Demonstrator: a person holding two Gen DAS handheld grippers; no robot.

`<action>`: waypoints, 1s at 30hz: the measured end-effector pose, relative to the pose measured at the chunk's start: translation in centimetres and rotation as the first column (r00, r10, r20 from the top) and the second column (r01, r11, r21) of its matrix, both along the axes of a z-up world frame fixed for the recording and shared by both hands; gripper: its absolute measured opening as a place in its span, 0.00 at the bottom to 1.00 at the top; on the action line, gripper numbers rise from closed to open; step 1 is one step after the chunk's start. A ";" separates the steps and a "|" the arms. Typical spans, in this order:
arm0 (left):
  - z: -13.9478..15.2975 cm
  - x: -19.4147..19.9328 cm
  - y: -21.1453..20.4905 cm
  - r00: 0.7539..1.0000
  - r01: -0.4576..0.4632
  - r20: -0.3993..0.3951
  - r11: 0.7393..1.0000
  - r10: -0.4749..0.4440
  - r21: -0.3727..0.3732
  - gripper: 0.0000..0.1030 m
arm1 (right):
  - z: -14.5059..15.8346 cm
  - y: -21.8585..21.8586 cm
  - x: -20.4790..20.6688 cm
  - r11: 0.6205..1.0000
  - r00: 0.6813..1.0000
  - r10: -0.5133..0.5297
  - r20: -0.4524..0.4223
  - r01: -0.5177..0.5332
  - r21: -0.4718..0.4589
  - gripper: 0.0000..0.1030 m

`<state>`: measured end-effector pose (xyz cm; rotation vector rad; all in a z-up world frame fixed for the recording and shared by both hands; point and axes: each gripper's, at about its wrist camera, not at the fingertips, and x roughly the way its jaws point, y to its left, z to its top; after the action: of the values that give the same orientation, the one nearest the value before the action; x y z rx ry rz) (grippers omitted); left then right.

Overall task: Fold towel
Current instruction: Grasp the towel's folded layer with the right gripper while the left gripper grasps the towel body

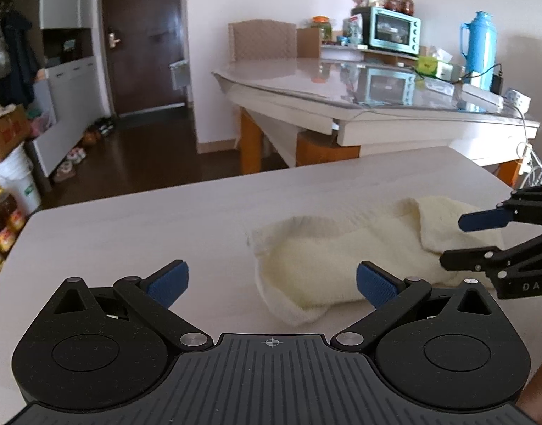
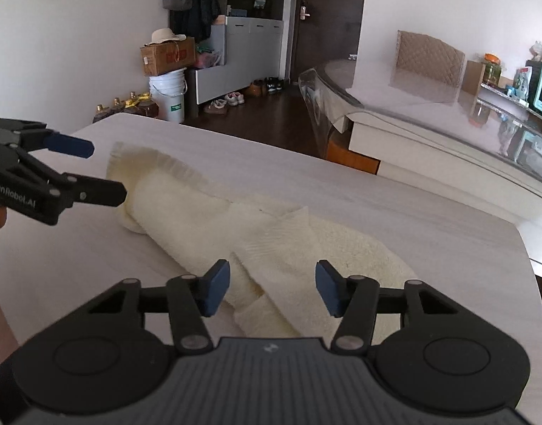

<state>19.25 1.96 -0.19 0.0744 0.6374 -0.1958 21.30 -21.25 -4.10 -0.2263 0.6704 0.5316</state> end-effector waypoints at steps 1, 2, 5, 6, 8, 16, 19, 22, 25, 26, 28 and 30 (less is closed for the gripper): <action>-0.1 0.2 0.0 1.000 0.005 -0.004 1.000 -0.005 -0.004 0.95 | -0.2 0.0 0.2 1.000 1.000 0.000 -0.004 0.000 -0.003 0.44; -0.2 0.5 0.0 1.000 0.010 -0.009 1.000 -0.010 -0.008 0.92 | -0.3 0.0 0.3 1.000 1.000 0.000 -0.008 0.000 -0.006 0.41; -0.9 1.3 -0.2 0.999 0.037 -0.035 0.999 -0.037 -0.020 0.58 | -0.6 -0.1 0.4 1.000 1.000 -0.005 0.001 0.005 -0.021 0.31; -1.0 1.2 -0.2 0.998 0.045 -0.036 0.999 -0.046 -0.026 0.57 | -0.6 -0.1 0.4 1.000 1.000 -0.006 0.005 0.006 -0.027 0.22; -1.0 1.1 -0.2 0.997 0.063 -0.036 0.997 -0.065 -0.037 0.49 | -0.4 -0.2 0.3 1.000 1.000 -0.005 0.015 0.005 -0.029 0.11; 0.6 -0.8 0.7 0.992 0.126 0.031 0.990 -0.125 -0.066 0.12 | 1.8 -1.6 -1.4 1.000 0.998 0.006 0.070 -0.007 0.012 0.02; 1.3 -2.2 0.8 0.984 0.174 0.050 0.981 -0.171 -0.080 0.12 | 3.0 -2.7 -3.0 0.998 0.998 0.006 0.069 -0.010 0.057 0.02; 1.0 -3.1 0.7 0.982 0.185 0.056 0.980 -0.182 -0.071 0.12 | 3.2 -3.2 -4.2 0.999 0.998 0.002 0.066 -0.005 0.047 0.09; 0.7 -3.3 0.7 0.983 0.180 0.049 0.980 -0.176 -0.085 0.08 | 2.3 -2.5 -4.1 1.000 0.997 -0.005 0.083 0.006 -0.017 0.40; 0.6 -3.3 0.7 0.984 0.177 0.046 0.980 -0.173 -0.090 0.08 | 2.0 -2.0 -3.9 0.999 0.995 0.002 0.095 0.002 -0.039 0.44; 0.5 -3.3 0.7 0.984 0.174 0.044 0.980 -0.171 -0.100 0.07 | 1.5 -1.0 -3.4 0.998 0.994 0.015 0.107 -0.008 -0.066 0.45; 0.5 -3.5 0.8 0.984 0.175 0.044 0.979 -0.171 -0.109 0.06 | 0.9 0.1 -2.3 0.996 0.994 0.039 0.100 -0.031 -0.083 0.45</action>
<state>15.77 2.75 0.32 0.0247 0.5841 -0.3972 18.95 -21.11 -3.15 -0.3395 0.5907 0.5234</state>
